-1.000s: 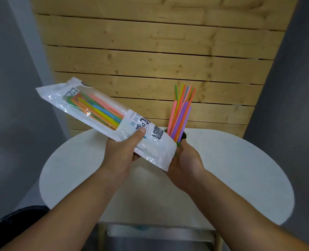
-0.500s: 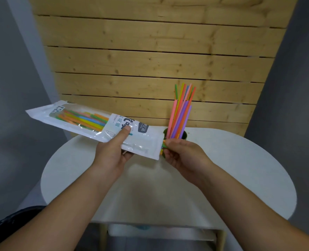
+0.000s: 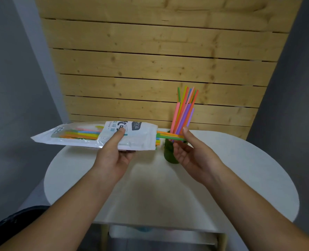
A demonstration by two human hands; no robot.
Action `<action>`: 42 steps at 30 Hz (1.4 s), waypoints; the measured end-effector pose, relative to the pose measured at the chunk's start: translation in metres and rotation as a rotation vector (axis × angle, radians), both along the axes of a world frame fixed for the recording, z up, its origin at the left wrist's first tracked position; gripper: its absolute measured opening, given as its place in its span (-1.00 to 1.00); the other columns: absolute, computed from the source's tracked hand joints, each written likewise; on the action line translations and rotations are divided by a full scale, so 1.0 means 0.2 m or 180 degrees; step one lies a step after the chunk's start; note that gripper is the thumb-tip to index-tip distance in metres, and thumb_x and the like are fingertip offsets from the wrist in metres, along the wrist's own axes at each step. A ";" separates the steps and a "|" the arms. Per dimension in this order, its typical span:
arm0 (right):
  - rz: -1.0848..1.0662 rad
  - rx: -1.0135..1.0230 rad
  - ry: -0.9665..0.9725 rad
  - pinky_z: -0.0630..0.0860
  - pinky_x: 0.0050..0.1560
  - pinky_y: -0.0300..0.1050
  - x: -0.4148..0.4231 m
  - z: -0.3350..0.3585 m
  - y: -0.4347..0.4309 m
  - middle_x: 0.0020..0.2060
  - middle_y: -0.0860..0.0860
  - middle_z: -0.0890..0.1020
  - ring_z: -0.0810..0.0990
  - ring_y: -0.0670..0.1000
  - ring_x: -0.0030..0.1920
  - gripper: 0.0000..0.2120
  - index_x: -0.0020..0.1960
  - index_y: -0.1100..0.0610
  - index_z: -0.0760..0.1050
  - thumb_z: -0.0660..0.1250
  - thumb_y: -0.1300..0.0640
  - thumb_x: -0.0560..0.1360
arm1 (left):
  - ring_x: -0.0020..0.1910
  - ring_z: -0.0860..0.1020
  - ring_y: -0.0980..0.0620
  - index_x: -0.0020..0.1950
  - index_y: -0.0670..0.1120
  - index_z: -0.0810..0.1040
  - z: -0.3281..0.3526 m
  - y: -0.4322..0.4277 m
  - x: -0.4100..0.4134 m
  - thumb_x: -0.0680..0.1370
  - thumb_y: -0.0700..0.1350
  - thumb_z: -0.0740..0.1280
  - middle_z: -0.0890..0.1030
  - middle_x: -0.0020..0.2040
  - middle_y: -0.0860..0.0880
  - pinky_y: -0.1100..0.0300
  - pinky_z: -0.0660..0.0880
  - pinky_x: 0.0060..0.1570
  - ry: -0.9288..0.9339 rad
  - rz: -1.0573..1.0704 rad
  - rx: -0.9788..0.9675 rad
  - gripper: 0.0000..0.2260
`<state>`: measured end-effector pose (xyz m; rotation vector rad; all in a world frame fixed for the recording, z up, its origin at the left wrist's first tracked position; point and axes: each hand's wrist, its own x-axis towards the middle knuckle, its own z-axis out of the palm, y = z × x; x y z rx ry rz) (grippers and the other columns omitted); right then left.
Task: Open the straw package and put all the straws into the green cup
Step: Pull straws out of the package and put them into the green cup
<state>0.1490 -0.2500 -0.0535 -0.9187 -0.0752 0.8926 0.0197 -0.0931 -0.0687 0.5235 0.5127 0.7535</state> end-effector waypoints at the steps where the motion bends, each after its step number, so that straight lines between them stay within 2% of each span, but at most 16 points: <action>1: 0.0029 0.0033 0.0007 0.64 -0.27 -0.23 -0.02 -0.01 0.01 -0.20 0.10 0.64 0.63 -0.05 -0.31 -0.59 0.09 0.23 0.63 0.52 0.01 0.34 | -0.10 0.77 -0.02 0.18 -0.09 0.62 0.00 0.00 0.00 0.54 -0.22 0.48 0.79 -0.05 -0.07 0.08 0.68 -0.32 -0.0015 0.0005 -0.0022 -0.78; 4: 0.0056 0.0100 0.0068 0.63 -0.27 -0.22 -0.07 -0.02 0.04 -0.25 0.07 0.60 0.61 -0.04 -0.30 -0.57 0.05 0.18 0.59 0.54 0.00 0.27 | -0.10 0.77 -0.02 0.17 -0.10 0.62 0.00 -0.01 0.00 0.54 -0.22 0.48 0.79 -0.04 -0.08 0.08 0.68 -0.32 -0.0046 0.0006 -0.0058 -0.78; 9: -0.0039 0.0217 0.0158 0.61 -0.25 -0.22 -0.13 -0.06 0.09 -0.23 0.05 0.60 0.59 -0.05 -0.25 -0.50 0.14 0.15 0.57 0.56 -0.02 0.26 | -0.08 0.77 -0.04 0.19 -0.09 0.61 0.00 -0.02 0.00 0.54 -0.23 0.47 0.79 -0.02 -0.09 0.08 0.68 -0.32 -0.0094 0.0013 -0.0022 -0.77; 11: 0.0017 0.0212 0.0028 0.59 -0.28 -0.22 -0.15 -0.06 0.10 -0.24 0.05 0.60 0.57 -0.07 -0.29 -0.56 0.12 0.14 0.57 0.55 -0.01 0.31 | -0.07 0.77 -0.04 0.20 -0.08 0.60 0.00 -0.02 -0.01 0.54 -0.22 0.48 0.79 -0.01 -0.09 0.08 0.68 -0.32 -0.0076 -0.0004 0.0025 -0.76; 15: -0.0336 0.0369 0.0149 0.56 -0.37 -0.27 -0.13 -0.05 0.14 -0.30 0.05 0.64 0.56 -0.10 -0.39 -0.77 0.12 0.21 0.55 0.45 0.15 0.51 | -0.04 0.77 -0.04 0.21 -0.08 0.61 -0.01 -0.03 0.00 0.54 -0.21 0.48 0.78 0.04 -0.09 0.08 0.68 -0.29 -0.0006 -0.0040 0.0092 -0.75; 19: -0.0569 0.0307 0.0163 0.60 -0.33 -0.24 -0.09 -0.02 0.13 -0.27 0.10 0.64 0.60 -0.07 -0.37 -0.87 0.00 0.26 0.59 0.43 0.19 0.52 | -0.07 0.77 -0.04 0.20 -0.08 0.60 -0.02 -0.03 0.00 0.55 -0.21 0.47 0.79 0.00 -0.09 0.10 0.68 -0.31 0.0025 -0.0060 0.0056 -0.76; 25: -0.0820 -0.0061 -0.0723 0.65 -0.22 -0.20 0.03 -0.01 0.06 -0.19 0.17 0.71 0.71 0.07 -0.16 -0.78 0.04 0.33 0.58 0.38 0.14 0.57 | -0.13 0.77 -0.03 0.16 -0.10 0.61 -0.02 0.00 0.00 0.54 -0.23 0.47 0.79 -0.07 -0.09 0.09 0.68 -0.34 0.0023 -0.0006 -0.0117 -0.79; 29: -0.0968 -0.0190 -0.1103 0.67 -0.18 -0.16 0.13 0.04 -0.03 -0.26 0.13 0.75 0.74 0.05 -0.23 -0.82 -0.05 0.29 0.59 0.36 0.15 0.58 | -0.16 0.77 -0.02 0.16 -0.10 0.61 -0.04 0.02 0.00 0.55 -0.22 0.47 0.79 -0.11 -0.08 0.10 0.67 -0.36 0.0062 0.0028 -0.0178 -0.80; 34: -0.1311 -0.0456 -0.1612 0.64 -0.27 -0.20 0.25 0.07 -0.12 -0.43 0.01 0.69 0.68 -0.04 -0.38 -0.84 -0.11 0.19 0.58 0.34 0.13 0.60 | -0.19 0.77 0.00 0.17 -0.09 0.61 -0.05 0.05 0.00 0.55 -0.22 0.48 0.79 -0.15 -0.06 0.10 0.69 -0.34 0.0126 0.0121 -0.0194 -0.79; 38: -0.1716 -0.0625 -0.1788 0.63 -0.28 -0.21 0.34 0.09 -0.19 -0.44 0.01 0.67 0.67 -0.05 -0.39 -0.84 -0.13 0.14 0.57 0.33 0.11 0.60 | -0.21 0.77 0.00 0.15 -0.09 0.61 -0.06 0.05 0.01 0.55 -0.21 0.48 0.79 -0.16 -0.06 0.10 0.68 -0.35 0.0162 0.0145 -0.0199 -0.80; 42: -0.2030 -0.0773 -0.1867 0.63 -0.29 -0.20 0.43 0.10 -0.24 -0.35 0.09 0.64 0.65 -0.03 -0.42 -0.83 -0.14 0.18 0.57 0.35 0.12 0.58 | -0.20 0.77 0.00 0.16 -0.09 0.61 -0.07 0.05 0.01 0.55 -0.20 0.48 0.79 -0.15 -0.06 0.10 0.69 -0.34 0.0202 0.0142 -0.0170 -0.80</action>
